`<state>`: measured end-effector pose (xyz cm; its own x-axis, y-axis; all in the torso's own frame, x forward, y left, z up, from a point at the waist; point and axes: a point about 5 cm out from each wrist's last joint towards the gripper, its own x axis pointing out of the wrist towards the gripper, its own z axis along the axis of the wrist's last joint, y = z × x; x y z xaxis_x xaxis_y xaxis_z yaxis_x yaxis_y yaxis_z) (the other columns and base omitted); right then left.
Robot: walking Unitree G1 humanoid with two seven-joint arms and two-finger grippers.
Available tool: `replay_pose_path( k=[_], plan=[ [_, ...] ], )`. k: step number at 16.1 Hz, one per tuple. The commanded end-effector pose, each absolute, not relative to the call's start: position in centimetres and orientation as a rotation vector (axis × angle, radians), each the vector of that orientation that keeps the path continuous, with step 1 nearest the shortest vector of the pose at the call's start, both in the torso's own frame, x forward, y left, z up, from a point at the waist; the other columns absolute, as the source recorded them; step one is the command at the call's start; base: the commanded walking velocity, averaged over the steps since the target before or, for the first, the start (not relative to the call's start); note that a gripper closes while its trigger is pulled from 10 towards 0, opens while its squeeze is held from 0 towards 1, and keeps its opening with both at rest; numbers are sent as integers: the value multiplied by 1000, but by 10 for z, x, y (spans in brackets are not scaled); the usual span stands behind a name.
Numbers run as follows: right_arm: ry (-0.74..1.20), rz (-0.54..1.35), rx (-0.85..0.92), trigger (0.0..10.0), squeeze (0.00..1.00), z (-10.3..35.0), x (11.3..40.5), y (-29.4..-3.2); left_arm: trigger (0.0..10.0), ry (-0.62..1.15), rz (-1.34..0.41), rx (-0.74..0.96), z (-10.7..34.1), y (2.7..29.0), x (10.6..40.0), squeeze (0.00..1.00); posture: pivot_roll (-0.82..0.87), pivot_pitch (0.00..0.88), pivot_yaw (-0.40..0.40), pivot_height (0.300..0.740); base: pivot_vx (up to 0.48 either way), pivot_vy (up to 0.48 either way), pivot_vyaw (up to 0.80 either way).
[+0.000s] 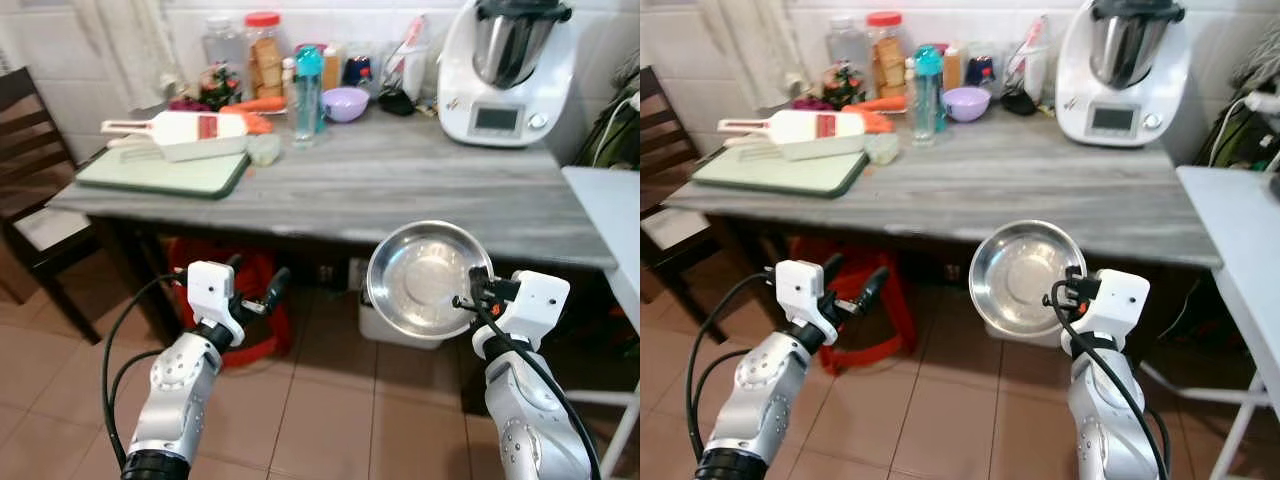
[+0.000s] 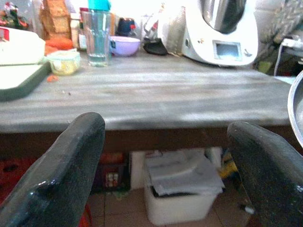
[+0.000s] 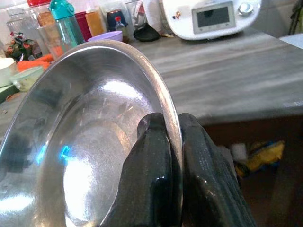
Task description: Setting the table
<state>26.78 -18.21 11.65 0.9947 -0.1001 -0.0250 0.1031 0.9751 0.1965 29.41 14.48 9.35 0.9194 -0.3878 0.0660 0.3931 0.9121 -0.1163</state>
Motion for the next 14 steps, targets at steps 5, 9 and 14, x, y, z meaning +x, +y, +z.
replay_pose_path(
  k=[5, 9, 14],
  plan=[
    [-17, -62, 215, 10000, 0, 124, 273, -171, 10000, -30, -384, -122, 92, 151, 291, 0, 0, 0, 22, 740, 431, 0, 0],
    [-24, -61, 217, 10000, 0, 126, 275, -171, 10000, -27, -386, -126, 92, 149, 290, 0, 2, 0, 18, 740, 428, 0, 0],
    [-32, -85, 212, 10000, 0, 126, 277, -174, 10000, -17, -401, -128, 90, 146, 287, 0, 5, 0, 14, 740, 428, 0, 0]
  ],
)
